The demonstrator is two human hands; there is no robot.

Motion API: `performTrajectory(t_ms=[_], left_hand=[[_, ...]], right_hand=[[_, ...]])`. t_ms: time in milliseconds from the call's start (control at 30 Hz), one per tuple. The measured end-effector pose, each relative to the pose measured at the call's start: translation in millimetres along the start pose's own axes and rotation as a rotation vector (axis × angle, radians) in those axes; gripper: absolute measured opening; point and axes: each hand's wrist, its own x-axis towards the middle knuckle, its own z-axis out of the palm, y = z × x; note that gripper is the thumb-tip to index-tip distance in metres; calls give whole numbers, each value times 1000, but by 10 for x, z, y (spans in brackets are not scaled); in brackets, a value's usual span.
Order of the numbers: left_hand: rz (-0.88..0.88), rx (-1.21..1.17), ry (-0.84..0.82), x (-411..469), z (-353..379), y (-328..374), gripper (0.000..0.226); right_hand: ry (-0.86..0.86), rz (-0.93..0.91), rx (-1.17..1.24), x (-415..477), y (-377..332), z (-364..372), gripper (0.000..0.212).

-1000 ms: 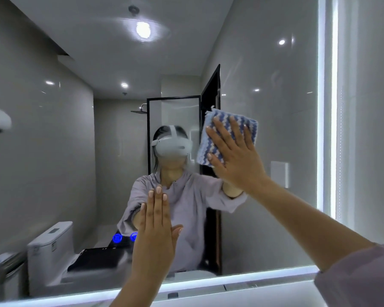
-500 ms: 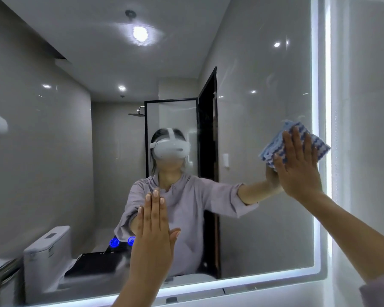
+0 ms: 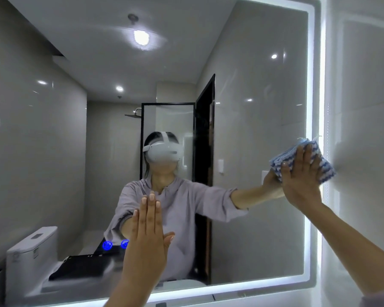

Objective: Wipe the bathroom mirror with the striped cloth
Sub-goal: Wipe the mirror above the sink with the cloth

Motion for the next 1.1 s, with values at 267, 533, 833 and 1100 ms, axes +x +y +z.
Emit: performTrajectory(t_ms=[267, 533, 833, 1100], left_hand=[[-8, -4, 19, 5, 2, -2, 71], [11, -16, 16, -16, -57, -15, 71], [-19, -51, 40, 174, -310, -33, 81], [-51, 28, 77, 797, -531, -137, 96]], right_hand=[[9, -260, -26, -38, -1010, 92, 73], [5, -727, -24, -238, -2164, 77, 67], [-40, -839, -91, -124, -2135, -41, 67], [-2, -799, -15, -28, -2124, -47, 69]])
